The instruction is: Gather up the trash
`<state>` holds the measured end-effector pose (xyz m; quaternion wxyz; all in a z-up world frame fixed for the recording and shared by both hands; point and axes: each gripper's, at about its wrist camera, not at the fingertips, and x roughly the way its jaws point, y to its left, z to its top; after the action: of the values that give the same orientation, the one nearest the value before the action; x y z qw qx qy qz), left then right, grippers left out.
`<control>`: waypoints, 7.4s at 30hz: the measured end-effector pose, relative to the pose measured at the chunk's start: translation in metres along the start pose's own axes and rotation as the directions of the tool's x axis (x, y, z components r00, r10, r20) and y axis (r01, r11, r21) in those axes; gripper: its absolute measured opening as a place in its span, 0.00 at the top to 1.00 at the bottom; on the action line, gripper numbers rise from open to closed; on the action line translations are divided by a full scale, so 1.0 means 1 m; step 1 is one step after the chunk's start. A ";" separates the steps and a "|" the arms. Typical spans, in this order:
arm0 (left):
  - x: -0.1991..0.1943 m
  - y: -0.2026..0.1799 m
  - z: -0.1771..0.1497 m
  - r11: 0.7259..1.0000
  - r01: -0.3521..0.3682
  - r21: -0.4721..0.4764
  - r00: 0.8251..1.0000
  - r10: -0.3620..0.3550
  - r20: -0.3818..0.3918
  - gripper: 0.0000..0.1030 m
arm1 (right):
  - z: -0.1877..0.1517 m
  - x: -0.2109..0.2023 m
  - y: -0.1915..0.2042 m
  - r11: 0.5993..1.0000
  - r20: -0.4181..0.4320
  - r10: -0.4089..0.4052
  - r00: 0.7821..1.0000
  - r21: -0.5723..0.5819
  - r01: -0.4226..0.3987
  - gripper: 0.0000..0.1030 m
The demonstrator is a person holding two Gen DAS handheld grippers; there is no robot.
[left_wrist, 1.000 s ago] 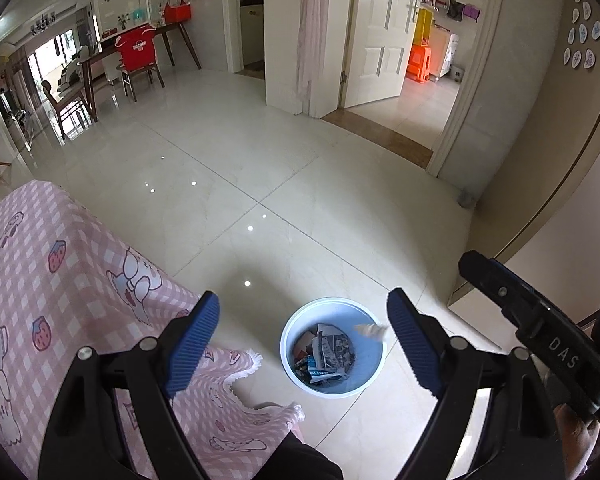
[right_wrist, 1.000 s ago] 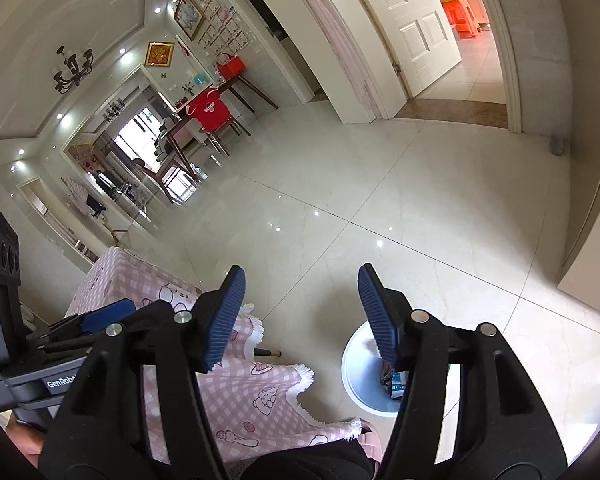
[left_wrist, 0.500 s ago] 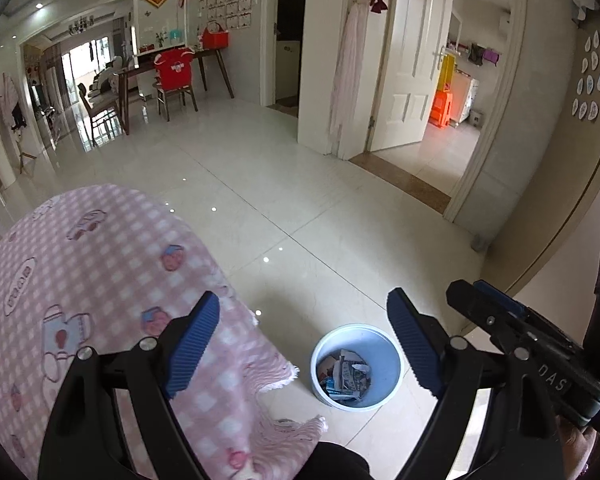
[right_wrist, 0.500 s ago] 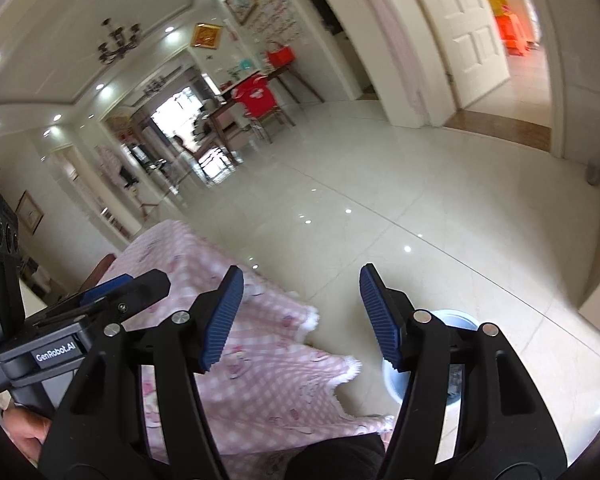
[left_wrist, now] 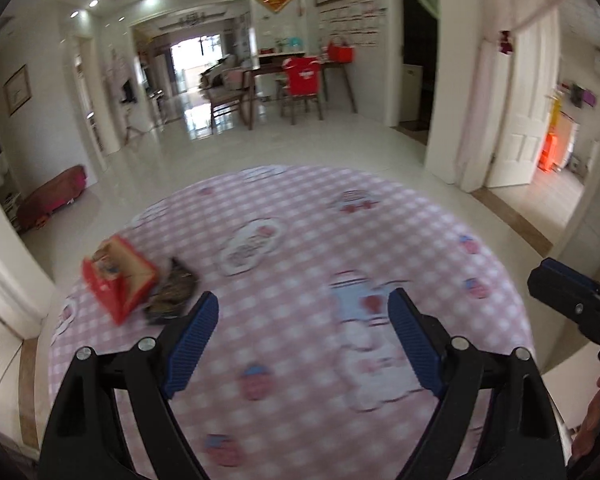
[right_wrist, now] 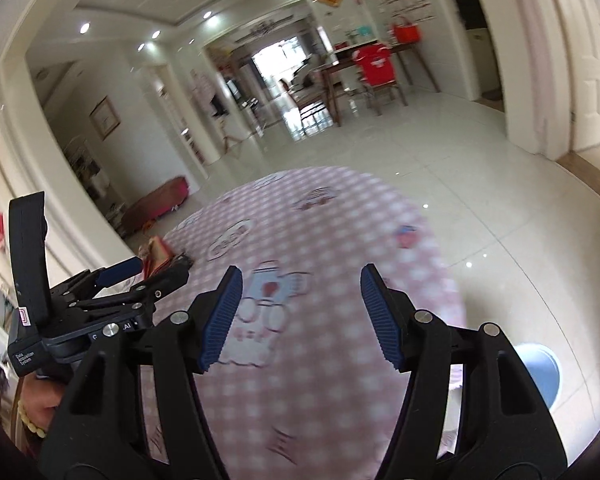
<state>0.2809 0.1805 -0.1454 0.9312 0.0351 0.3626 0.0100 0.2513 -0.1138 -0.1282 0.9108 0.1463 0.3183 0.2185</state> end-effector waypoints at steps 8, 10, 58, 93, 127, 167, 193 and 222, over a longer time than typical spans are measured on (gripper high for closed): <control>0.036 0.075 -0.019 0.996 -0.054 -0.068 0.994 0.047 -0.098 0.17 | 0.008 0.093 0.066 0.994 -0.122 0.070 0.990 -0.074 -0.079 0.41; 0.048 0.084 -0.020 0.996 -0.050 -0.077 0.993 0.041 -0.114 0.17 | 0.008 0.111 0.072 0.993 -0.145 0.071 0.987 -0.084 -0.083 0.41; -0.005 0.232 -0.054 0.896 0.087 -0.436 0.995 -0.057 0.080 1.00 | 0.002 0.226 0.234 0.933 -0.283 0.201 0.938 -0.238 -0.272 0.41; 0.034 0.253 -0.063 0.892 -0.019 -0.451 0.999 -0.002 -0.045 0.91 | -0.014 0.266 0.281 0.892 -0.323 0.131 0.937 -0.375 -0.253 0.65; 0.009 -0.133 0.018 0.935 0.344 0.084 0.939 -0.341 -0.046 0.91 | 0.026 -0.046 -0.067 0.998 0.071 -0.067 0.995 -0.018 0.068 0.84; 0.009 -0.439 -0.048 0.779 0.475 0.410 0.880 -0.406 -0.247 0.23 | -0.084 -0.225 -0.311 0.831 0.109 -0.457 0.883 0.406 0.380 0.84; -0.003 -0.375 -0.026 0.869 0.332 0.367 0.943 -0.294 -0.157 0.16 | -0.075 -0.178 -0.322 0.834 0.052 -0.444 0.894 0.389 0.392 0.41; -0.221 -0.250 -0.024 0.973 0.105 0.205 0.955 -0.156 0.253 0.09 | -0.036 -0.317 -0.103 0.947 0.328 -0.309 0.893 0.017 0.321 0.18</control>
<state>0.1000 -0.0771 -0.0318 0.9626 0.1004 0.2344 -0.0911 0.0373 -0.3535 -0.0337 0.9767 0.1098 0.1784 0.0466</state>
